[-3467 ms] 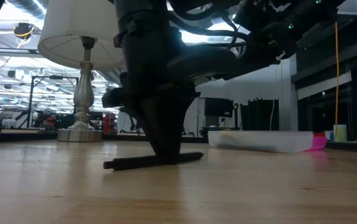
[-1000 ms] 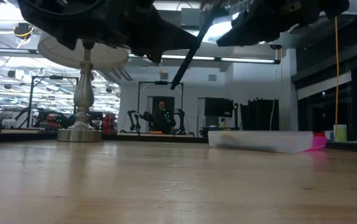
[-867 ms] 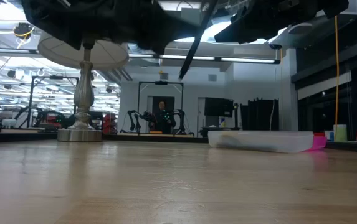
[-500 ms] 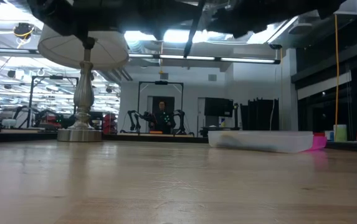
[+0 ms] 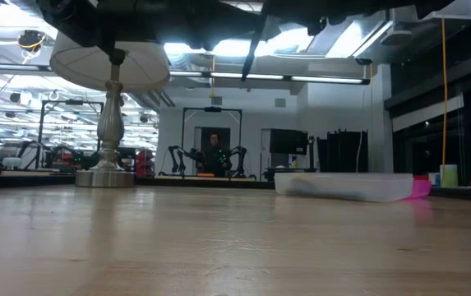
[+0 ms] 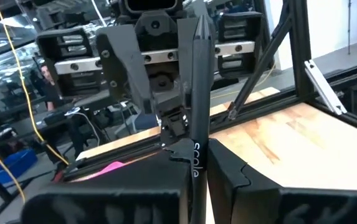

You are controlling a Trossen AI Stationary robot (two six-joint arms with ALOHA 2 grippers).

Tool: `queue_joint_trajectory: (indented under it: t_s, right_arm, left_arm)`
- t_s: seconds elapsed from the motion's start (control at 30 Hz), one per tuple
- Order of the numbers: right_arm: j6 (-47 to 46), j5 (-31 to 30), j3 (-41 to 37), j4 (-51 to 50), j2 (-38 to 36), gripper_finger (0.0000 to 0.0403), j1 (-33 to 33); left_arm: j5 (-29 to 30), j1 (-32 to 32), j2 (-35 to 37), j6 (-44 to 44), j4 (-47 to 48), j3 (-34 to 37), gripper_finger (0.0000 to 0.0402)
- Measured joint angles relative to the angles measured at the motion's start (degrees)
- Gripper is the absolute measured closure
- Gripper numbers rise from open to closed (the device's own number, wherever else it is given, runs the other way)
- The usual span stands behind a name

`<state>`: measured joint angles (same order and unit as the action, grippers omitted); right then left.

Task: Pick & place school supplies into a supply box
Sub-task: Put the black pen into the pink supply box

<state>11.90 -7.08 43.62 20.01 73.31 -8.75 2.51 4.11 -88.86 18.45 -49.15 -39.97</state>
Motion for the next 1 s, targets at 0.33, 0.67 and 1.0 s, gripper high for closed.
queue_joint_trajectory:
  t_s: [0.33,0.67,1.0]
  right_arm:
    - [-0.41,-1.40,0.04,-1.95,0.06,0.0273,-0.10]
    - [3.09,-4.51,0.00,-2.08,0.09,0.0274,-0.11]
    - [2.00,2.30,0.00,0.72,0.09,0.0274,-0.07]
  left_arm:
    - [-3.11,-1.10,0.19,2.78,-2.23,0.01,0.0388]
    - [-3.30,-1.37,1.92,1.86,-0.15,-0.04,0.0388]
    - [-2.44,-3.10,1.92,1.02,0.27,-0.04,0.0388]
